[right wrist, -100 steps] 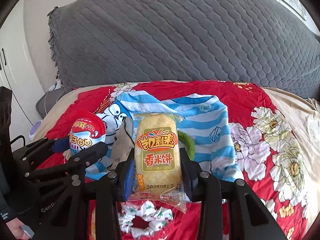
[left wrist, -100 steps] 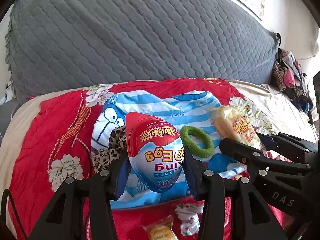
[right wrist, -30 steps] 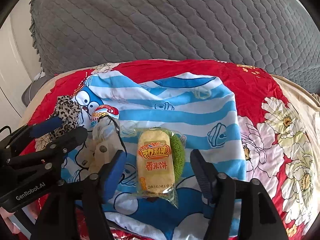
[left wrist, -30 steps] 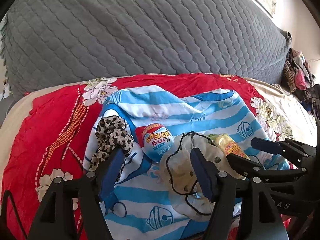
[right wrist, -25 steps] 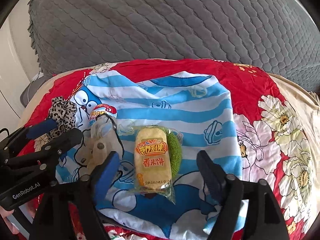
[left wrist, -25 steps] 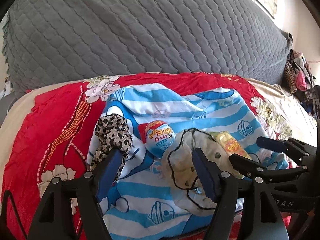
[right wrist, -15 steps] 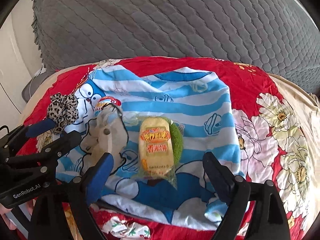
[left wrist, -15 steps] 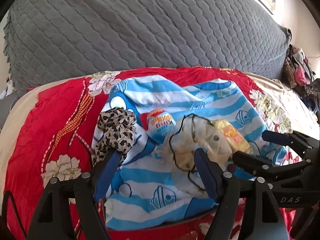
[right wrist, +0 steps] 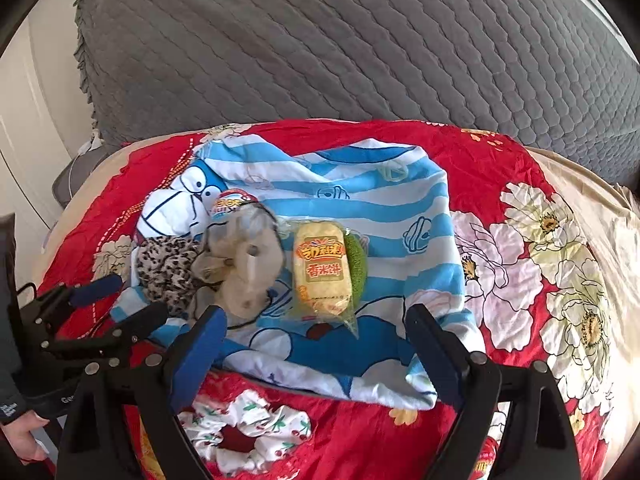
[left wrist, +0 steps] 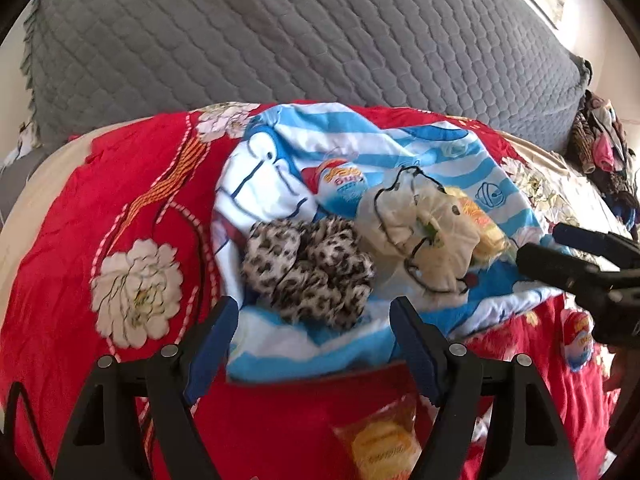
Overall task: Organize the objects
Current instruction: 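Lift both tools up and away from the tray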
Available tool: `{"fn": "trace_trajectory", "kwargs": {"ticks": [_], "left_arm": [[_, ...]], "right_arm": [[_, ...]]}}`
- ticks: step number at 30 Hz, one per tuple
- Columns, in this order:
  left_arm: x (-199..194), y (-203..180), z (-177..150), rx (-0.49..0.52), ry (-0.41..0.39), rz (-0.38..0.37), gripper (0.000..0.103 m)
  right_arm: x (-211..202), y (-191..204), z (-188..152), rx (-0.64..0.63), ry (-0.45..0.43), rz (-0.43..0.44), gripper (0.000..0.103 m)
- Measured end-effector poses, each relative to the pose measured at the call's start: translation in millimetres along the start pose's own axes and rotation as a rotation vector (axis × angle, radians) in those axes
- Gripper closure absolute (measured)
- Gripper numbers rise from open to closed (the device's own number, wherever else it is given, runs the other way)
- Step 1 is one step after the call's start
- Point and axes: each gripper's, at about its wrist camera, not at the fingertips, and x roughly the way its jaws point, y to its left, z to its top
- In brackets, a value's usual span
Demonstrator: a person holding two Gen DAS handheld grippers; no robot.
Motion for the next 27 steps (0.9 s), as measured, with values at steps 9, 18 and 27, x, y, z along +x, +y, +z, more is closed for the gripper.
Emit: {"fn": "trace_trajectory", "kwargs": {"ticks": [9,18,27], "left_arm": [[-25.0,5.0,-12.7,-0.007,-0.008,0.007,0.023],[-55.2,-0.6,-16.9,0.002,-0.044,0.002,0.018],[-70.5,-3.6,-21.2,0.005,-0.05,-0.011,0.018]], "right_arm": [[-25.8,10.2,-5.8,0.001,-0.022,0.009,0.012],[-49.3,17.2,-20.5,0.002,-0.028,0.006,0.002],[-60.7,24.6,-33.2,-0.016,-0.019,0.02,0.001]]}}
